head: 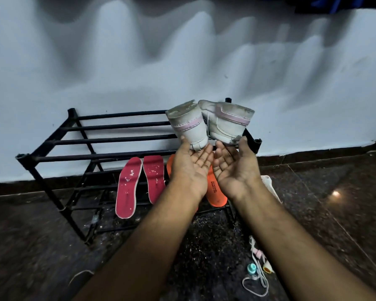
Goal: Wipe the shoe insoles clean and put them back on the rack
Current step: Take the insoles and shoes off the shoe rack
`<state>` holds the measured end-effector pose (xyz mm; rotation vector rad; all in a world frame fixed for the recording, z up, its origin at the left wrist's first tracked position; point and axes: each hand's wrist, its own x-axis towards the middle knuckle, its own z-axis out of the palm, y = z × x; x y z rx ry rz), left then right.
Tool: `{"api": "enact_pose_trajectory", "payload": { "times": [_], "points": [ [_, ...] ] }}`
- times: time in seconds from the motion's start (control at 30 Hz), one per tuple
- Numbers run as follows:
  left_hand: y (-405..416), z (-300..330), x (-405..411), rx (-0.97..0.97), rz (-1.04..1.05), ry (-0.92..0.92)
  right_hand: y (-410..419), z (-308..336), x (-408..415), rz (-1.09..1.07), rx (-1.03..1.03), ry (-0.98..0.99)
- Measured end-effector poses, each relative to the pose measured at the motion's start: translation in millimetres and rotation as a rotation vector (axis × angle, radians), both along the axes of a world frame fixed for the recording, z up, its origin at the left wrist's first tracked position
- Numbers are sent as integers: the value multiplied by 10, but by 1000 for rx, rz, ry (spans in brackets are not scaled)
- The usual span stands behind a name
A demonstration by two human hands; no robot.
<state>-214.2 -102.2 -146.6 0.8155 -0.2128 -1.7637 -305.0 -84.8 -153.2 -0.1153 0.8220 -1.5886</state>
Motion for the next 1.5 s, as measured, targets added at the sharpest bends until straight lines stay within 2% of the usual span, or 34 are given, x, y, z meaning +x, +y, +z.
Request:
{"api": "enact_pose_trajectory", "payload": {
  "times": [0.07,0.27,0.43,0.53,0.8,0.97,1.07,1.17,1.37,1.5],
  "points": [
    [7,-6,-48,-11,24,-2,-53,-15,-12,-28,-14,18],
    [-120,-32,67,-15,172,-163,-185,10,-124,-76,8,71],
    [-90,62,200,-190,177,-25,-145,38,-269,3,-125,-7],
    [-101,151,248,-302,110,24,-187,28,-318,16,-205,-63],
    [-147,-9,535,-424,132,171,-280,31,-213,-45,-398,-51],
    [37,-53,837,-552,95,191,-78,225,-192,33,-543,163],
    [269,6,953,-620,78,45,171,373,-168,88,-636,424],
    [514,0,1052,-662,68,-119,422,408,-123,181,-703,538],
    [1077,-13,1293,-653,61,-267,907,217,-152,258,-656,732],
    [1614,103,1388,-639,45,-379,1430,202,-232,283,-603,986]
  ]
}}
